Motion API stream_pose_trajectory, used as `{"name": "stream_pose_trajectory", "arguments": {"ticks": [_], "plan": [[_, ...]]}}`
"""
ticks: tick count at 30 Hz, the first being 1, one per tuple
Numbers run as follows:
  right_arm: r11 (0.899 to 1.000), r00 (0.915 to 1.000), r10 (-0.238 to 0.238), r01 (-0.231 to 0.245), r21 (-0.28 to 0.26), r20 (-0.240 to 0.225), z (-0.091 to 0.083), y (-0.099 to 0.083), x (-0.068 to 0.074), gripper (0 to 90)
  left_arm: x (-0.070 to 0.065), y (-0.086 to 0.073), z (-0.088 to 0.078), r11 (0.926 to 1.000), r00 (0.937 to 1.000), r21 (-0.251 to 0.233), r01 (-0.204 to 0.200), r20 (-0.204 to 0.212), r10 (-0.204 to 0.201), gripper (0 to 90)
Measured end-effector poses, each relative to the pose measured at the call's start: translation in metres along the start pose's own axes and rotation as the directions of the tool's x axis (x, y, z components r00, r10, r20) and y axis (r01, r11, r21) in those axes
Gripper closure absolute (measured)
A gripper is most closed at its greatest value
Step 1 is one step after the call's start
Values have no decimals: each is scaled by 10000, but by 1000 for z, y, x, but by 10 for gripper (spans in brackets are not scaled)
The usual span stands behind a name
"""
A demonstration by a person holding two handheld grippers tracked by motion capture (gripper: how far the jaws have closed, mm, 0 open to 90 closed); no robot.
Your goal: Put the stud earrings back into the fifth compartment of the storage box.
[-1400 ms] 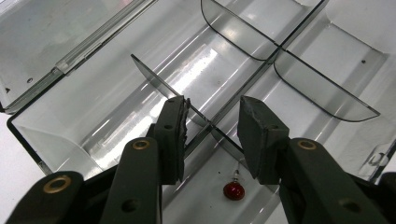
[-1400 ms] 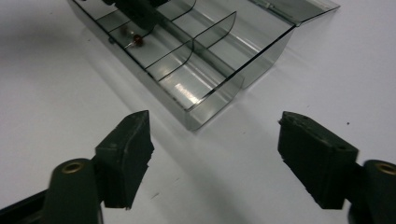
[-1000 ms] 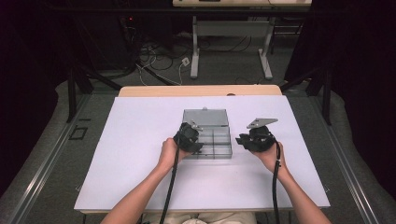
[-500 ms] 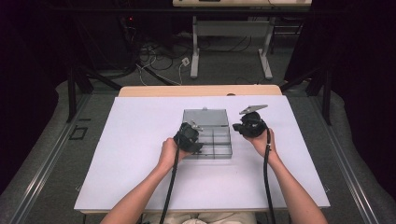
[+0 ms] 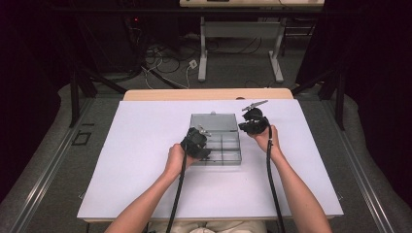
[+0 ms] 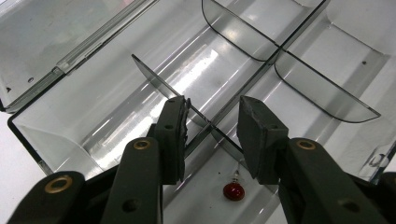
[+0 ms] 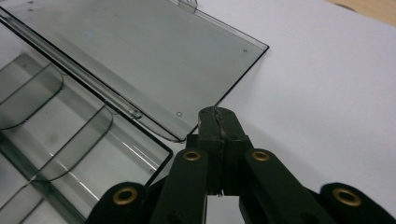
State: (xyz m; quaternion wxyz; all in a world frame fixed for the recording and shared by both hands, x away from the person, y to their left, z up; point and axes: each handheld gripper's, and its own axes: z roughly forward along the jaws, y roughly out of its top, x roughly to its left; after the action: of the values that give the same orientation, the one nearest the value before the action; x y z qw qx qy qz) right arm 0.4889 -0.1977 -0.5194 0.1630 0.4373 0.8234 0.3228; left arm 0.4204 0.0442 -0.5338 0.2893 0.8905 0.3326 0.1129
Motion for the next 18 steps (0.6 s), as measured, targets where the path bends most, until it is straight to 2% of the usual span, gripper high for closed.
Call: {"name": "stream_pose_trajectory", "arguments": {"ticks": [5,6,7,12,13,14,18], "plan": [[9993,9998,221,-220,293,-22,9,-2,-2,900,1,0,0,10000,10000,6,-14,34,14,622],[9993,9995,302,-300,216,-89,12,-3,-2,900,1,0,0,10000,10000,13,-27,25,27,622],[9988,9995,317,-315,383,-48,12,-3,-3,900,1,0,0,10000,10000,6,-21,14,21,623],[9992,9994,307,-302,270,-164,19,-4,-4,900,1,0,0,10000,10000,8,-37,25,37,622],[9972,9996,294,-292,688,-8,18,-3,-4,900,1,0,0,10000,10000,7,-36,26,36,622],[9978,9991,418,-411,519,-118,20,-4,-5,900,1,0,0,10000,10000,21,-57,25,57,622],[9976,9989,435,-424,549,-185,26,-5,-7,900,1,0,0,10000,10000,17,-53,22,53,622]]}}
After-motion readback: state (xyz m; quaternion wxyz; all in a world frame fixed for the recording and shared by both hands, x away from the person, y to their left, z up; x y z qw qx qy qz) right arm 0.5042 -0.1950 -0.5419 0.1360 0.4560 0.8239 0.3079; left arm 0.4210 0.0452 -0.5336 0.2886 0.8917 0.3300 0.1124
